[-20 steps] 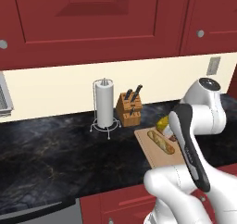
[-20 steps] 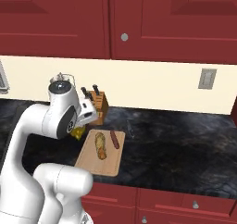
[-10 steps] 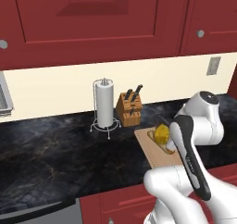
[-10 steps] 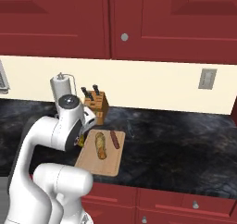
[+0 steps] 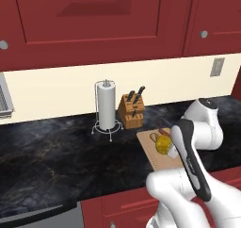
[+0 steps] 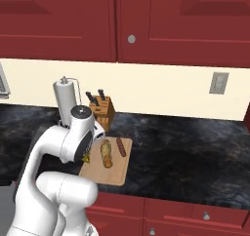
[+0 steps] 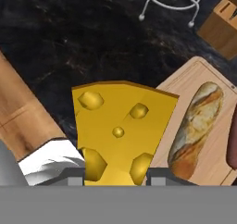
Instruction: Retrieve the sausage and cheese from the fridge and place them on the cutting board on the counter.
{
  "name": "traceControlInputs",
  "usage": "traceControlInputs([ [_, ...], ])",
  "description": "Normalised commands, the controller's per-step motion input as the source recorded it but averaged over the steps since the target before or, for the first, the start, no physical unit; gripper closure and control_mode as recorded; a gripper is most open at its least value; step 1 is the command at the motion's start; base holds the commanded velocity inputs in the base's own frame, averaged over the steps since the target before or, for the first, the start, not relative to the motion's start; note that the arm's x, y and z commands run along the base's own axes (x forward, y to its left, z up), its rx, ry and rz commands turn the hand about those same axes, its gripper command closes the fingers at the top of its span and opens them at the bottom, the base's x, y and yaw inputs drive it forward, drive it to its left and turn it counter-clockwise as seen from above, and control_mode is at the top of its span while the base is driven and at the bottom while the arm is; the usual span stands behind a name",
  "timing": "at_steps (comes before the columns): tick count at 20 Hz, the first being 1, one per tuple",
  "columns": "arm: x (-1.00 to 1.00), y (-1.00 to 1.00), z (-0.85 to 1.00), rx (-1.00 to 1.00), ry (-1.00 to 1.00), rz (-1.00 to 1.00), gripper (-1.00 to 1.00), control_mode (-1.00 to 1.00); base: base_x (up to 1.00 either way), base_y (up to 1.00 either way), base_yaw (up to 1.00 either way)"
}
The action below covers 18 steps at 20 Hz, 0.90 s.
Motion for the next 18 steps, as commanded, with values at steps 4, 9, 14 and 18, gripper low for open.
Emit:
traceControlInputs([
  [4,0.15,0.00,-0.45,0.01,0.01,-0.08,1.00,-1.00,0.00,0.00,0.00],
  [9,0.29,0.00,-0.45,0.02,-0.03,0.01,1.00,-1.00,0.00,0.00,0.00],
  [14,0.29,0.00,-0.39,0.04,0.00,0.07,1.00,-1.00,0.00,0.00,0.00],
  [18,0.12,-0.02,-0.32,0.04,0.01,0.00,1.00,-1.00,0.00,0.00,0.00],
])
